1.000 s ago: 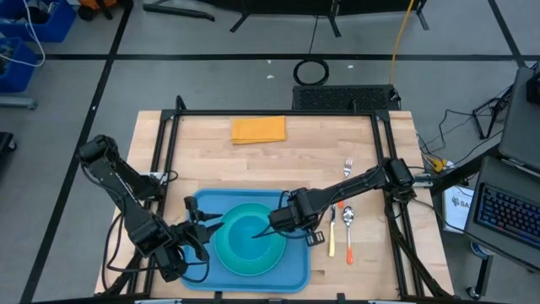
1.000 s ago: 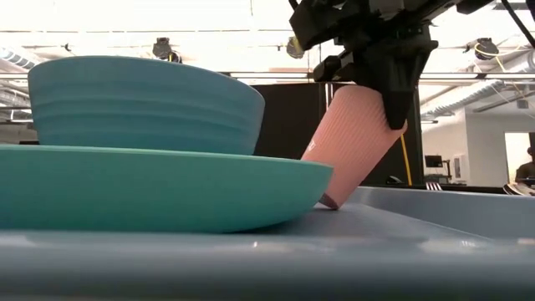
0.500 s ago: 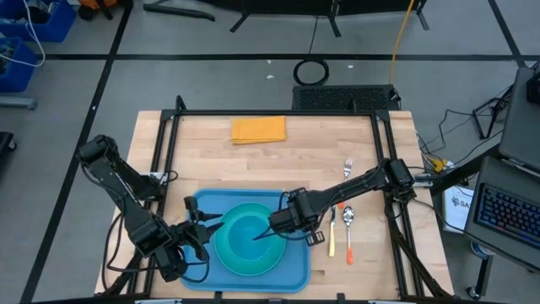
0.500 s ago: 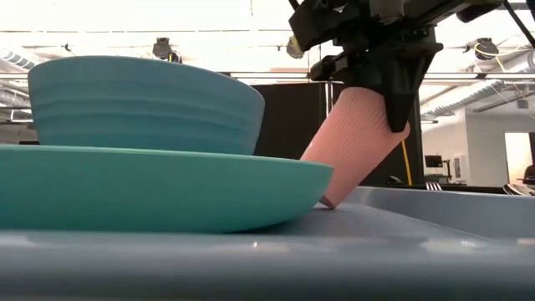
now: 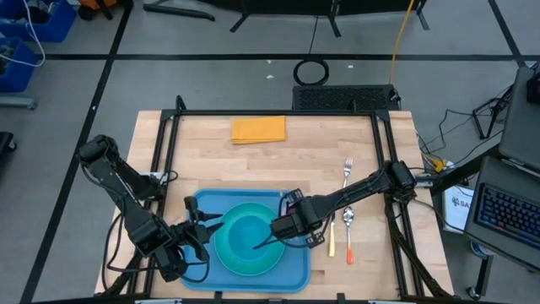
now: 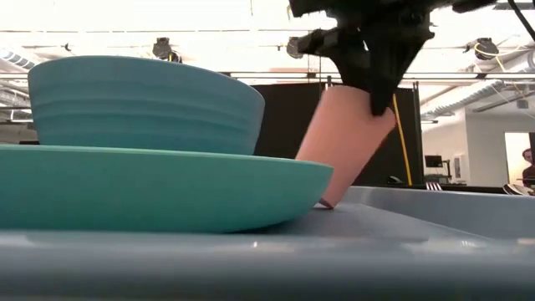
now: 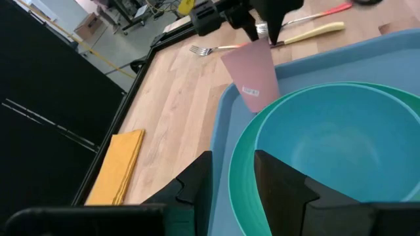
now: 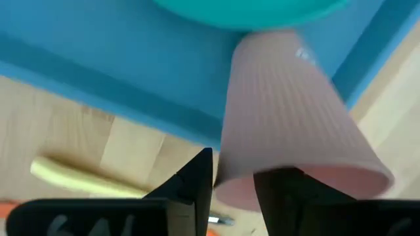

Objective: Set up tray
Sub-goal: Put the pink cup on the top right of the blue tray, then put the yellow table napkin to the left of the green plate on the blue tray

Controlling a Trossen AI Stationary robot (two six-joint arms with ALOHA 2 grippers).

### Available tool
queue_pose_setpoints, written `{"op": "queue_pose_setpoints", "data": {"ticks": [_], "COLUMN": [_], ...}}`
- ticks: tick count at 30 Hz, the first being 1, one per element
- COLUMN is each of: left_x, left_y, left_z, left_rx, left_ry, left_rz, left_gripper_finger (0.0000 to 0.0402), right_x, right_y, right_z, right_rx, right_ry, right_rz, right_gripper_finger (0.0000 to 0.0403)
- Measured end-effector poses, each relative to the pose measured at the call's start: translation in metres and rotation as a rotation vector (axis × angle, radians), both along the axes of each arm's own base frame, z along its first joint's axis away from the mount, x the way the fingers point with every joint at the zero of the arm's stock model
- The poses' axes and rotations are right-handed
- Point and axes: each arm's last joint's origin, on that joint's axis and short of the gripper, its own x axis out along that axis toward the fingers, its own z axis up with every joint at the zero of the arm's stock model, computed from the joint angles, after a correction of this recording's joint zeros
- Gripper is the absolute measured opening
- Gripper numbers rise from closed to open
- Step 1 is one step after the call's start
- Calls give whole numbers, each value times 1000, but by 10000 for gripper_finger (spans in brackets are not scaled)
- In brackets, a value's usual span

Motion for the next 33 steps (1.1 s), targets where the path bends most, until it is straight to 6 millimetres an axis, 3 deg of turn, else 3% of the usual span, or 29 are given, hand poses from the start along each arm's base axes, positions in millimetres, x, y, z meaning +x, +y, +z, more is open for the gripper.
{"op": "queue_pose_setpoints", "data": {"ticks": [20,27,33], "left_x": [0,-1,1], "left_y": [1,2,14], "left_z": [0,-1,-3], "left_rx": [6,23,92], "left_ry": [5,19,37], "left_rz": [0,3,56], "left_gripper_finger": [118,118,118], "right_x": [1,-12,-13], "right_y": [3,9,12], "right_z": [12,41,62], "right_rx": [-51,-106,-67], "right_ry": [-73,-219,-433], "right_rz": [19,5,-193], "right_gripper_finger": [100,100,100]}}
